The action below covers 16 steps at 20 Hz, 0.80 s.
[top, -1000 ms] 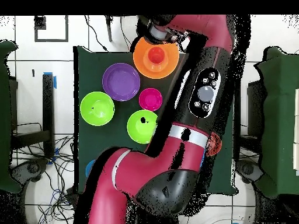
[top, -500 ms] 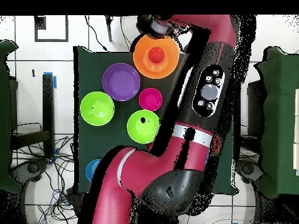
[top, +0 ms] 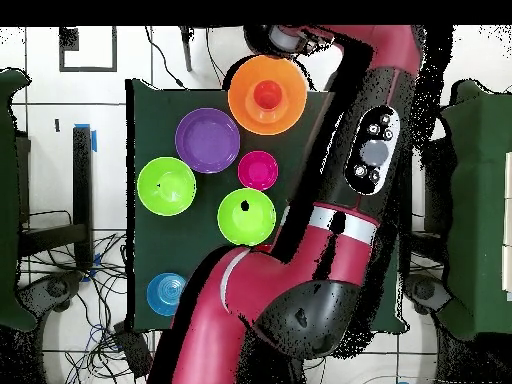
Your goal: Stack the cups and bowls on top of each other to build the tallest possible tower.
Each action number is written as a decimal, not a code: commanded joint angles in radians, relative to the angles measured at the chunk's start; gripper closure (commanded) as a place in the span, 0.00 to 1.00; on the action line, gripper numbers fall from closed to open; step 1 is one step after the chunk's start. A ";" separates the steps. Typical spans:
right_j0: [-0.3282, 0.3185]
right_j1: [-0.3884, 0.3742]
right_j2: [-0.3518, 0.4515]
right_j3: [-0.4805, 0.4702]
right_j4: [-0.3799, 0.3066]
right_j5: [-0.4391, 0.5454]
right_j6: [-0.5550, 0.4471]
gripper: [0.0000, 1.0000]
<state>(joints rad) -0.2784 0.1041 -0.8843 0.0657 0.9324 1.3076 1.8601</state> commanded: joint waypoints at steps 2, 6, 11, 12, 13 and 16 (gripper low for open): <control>0.067 0.004 0.195 0.129 -0.191 0.030 -0.350 0.00; 0.132 -0.085 0.283 0.301 -0.271 0.028 -0.291 0.00; 0.205 -0.220 0.367 0.537 -0.346 -0.068 -0.274 0.00; 0.216 -0.248 0.385 0.589 -0.348 -0.078 -0.265 0.00; 0.221 -0.266 0.400 0.627 -0.350 -0.092 -0.261 0.00; 0.237 -0.328 0.436 0.747 -0.363 -0.145 -0.241 0.00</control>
<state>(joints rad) -0.0612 -0.0887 -0.6287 0.5210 0.6627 1.2610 1.8601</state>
